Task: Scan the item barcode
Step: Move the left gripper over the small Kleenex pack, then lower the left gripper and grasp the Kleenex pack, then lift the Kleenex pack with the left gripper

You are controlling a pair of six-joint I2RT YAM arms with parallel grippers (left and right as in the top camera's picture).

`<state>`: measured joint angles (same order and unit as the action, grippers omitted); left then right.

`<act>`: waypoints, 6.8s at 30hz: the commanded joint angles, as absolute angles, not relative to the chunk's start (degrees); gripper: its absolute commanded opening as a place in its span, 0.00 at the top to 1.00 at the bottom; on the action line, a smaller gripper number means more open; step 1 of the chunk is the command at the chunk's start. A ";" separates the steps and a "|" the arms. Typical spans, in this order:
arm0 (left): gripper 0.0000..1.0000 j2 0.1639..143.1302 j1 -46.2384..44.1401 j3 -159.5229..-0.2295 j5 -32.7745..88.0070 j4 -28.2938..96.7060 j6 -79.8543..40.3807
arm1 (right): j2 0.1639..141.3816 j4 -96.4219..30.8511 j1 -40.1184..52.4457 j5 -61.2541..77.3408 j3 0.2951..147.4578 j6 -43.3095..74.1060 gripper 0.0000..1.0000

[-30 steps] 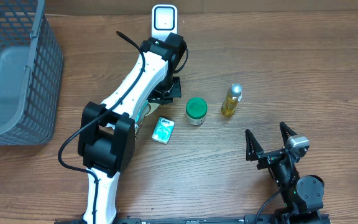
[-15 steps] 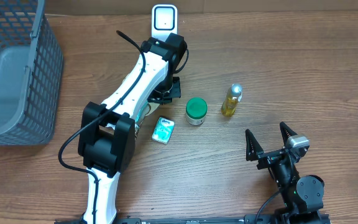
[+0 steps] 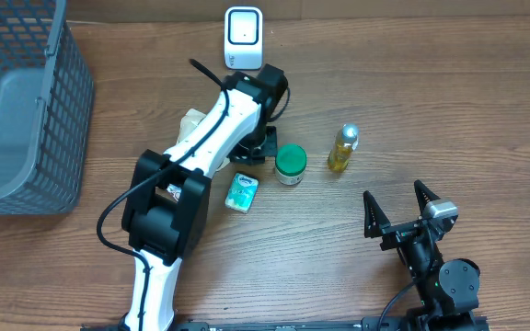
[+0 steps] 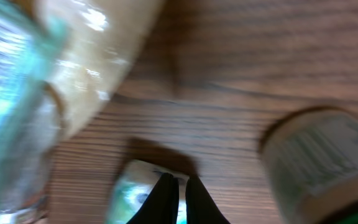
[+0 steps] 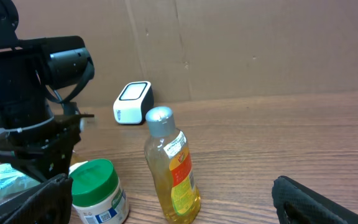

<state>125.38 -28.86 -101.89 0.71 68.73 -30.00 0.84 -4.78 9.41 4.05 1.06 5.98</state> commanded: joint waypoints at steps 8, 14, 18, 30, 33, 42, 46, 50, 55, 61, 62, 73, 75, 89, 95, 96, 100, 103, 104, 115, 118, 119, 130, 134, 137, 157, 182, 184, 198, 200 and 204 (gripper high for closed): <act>0.90 124.84 -34.15 -101.27 7.29 66.63 -29.78 | 0.16 -4.60 9.23 3.51 0.47 5.78 0.00; 0.94 124.84 -36.34 -101.30 9.04 64.18 -29.58 | 0.16 -4.60 9.23 3.51 0.47 5.78 0.00; 0.96 124.79 -36.21 -101.43 8.93 64.49 -27.00 | 0.16 -4.60 9.23 3.51 0.45 5.78 0.00; 0.95 119.98 -29.17 -102.98 8.40 72.40 -19.40 | 0.16 -4.60 9.23 3.51 0.45 5.78 0.00; 0.95 118.08 -27.29 -102.98 8.40 74.50 -17.45 | 0.16 -4.60 9.23 3.51 0.45 5.78 0.00; 0.96 115.74 -24.99 -102.98 8.36 80.07 -14.66 | 0.16 -4.60 9.23 3.51 0.47 5.78 0.00; 0.95 115.74 -24.99 -102.98 8.36 82.50 -13.65 | 0.16 -4.60 9.23 3.51 0.47 5.78 0.00; 0.96 115.74 -24.99 -102.98 5.76 84.20 -13.50 | 0.16 -4.58 9.23 3.51 0.47 5.80 0.00; 0.96 115.61 -24.99 -102.98 4.03 86.11 -13.69 | 0.16 -4.60 9.23 3.51 0.47 5.78 0.00; 0.95 115.15 -25.04 -102.98 2.09 88.33 -13.69 | 0.16 -4.60 9.23 3.51 0.47 5.78 0.00; 0.96 115.07 -25.04 -102.98 1.91 88.97 -13.69 | 0.16 -4.60 9.23 3.51 0.47 5.78 0.00; 0.92 115.00 -25.69 -99.88 1.50 89.43 -13.28 | 0.16 -4.58 9.23 3.51 0.47 5.78 0.00; 0.89 115.02 -25.93 -98.04 1.48 88.03 -13.26 | 0.16 -4.60 9.23 3.51 0.47 5.78 0.00; 0.66 115.02 -25.61 -84.75 1.32 71.33 -13.26 | 0.16 -4.60 9.26 3.51 0.47 5.78 0.00; 0.67 115.02 -25.02 -83.94 1.06 66.83 -12.51 | 0.16 -4.60 9.23 3.51 0.47 5.78 0.00; 0.67 115.02 -24.88 -83.94 1.04 66.00 -12.32 | 0.16 -4.60 9.23 3.51 0.47 5.78 0.00; 0.68 115.02 -24.32 -83.57 1.06 63.61 -11.70 | 0.16 -4.60 9.23 3.51 0.47 5.78 0.00; 0.66 115.04 -24.29 -82.56 1.13 62.22 -11.70 | 0.16 -4.60 9.23 3.51 0.47 5.78 0.00; 0.66 115.04 -24.29 -82.21 1.10 62.22 -11.68 | 0.16 -4.60 9.23 3.51 0.47 5.78 0.00; 0.80 115.07 -24.29 -78.48 2.81 59.99 -10.26 | 0.16 -4.60 9.23 3.51 0.45 5.78 0.00; 0.86 115.04 -24.29 -78.85 2.81 59.94 -10.24 | 0.16 -4.60 9.23 3.51 0.47 5.78 0.00; 0.85 115.04 -24.25 -79.37 2.81 60.20 -10.24 | 0.16 -4.60 9.23 3.51 0.47 5.78 0.00; 0.78 115.02 -21.10 -82.96 17.56 60.66 -3.09 | 0.16 -4.60 9.23 3.51 0.47 5.80 0.00; 0.79 115.02 -19.03 -87.07 17.58 64.55 -2.04 | 0.16 -4.60 9.23 3.51 0.47 5.78 0.00; 0.77 115.02 -17.54 -90.50 17.58 67.18 -1.67 | 0.16 -4.58 9.23 3.51 0.47 5.78 0.00; 0.62 115.04 -16.49 -84.16 17.04 65.39 0.71 | 0.16 -4.58 9.23 3.51 0.47 5.78 0.00; 0.63 115.07 -16.97 -77.69 26.85 59.31 4.73 | 0.16 -4.58 9.23 3.51 0.45 5.78 0.00; 0.63 115.07 -16.95 -77.52 26.41 59.31 4.71 | 0.16 -4.60 9.23 3.51 0.45 5.78 0.00; 0.62 115.07 -16.93 -71.72 23.81 52.73 1.80 | 0.16 -4.60 9.23 3.51 0.47 5.78 0.00; 0.62 115.07 -16.95 -69.78 24.05 49.80 0.58 | 0.16 -4.60 9.23 3.51 0.45 5.78 0.00; 0.84 115.07 -16.95 -68.23 24.03 47.75 -0.40 | 0.16 -4.60 9.23 3.51 0.47 5.78 0.00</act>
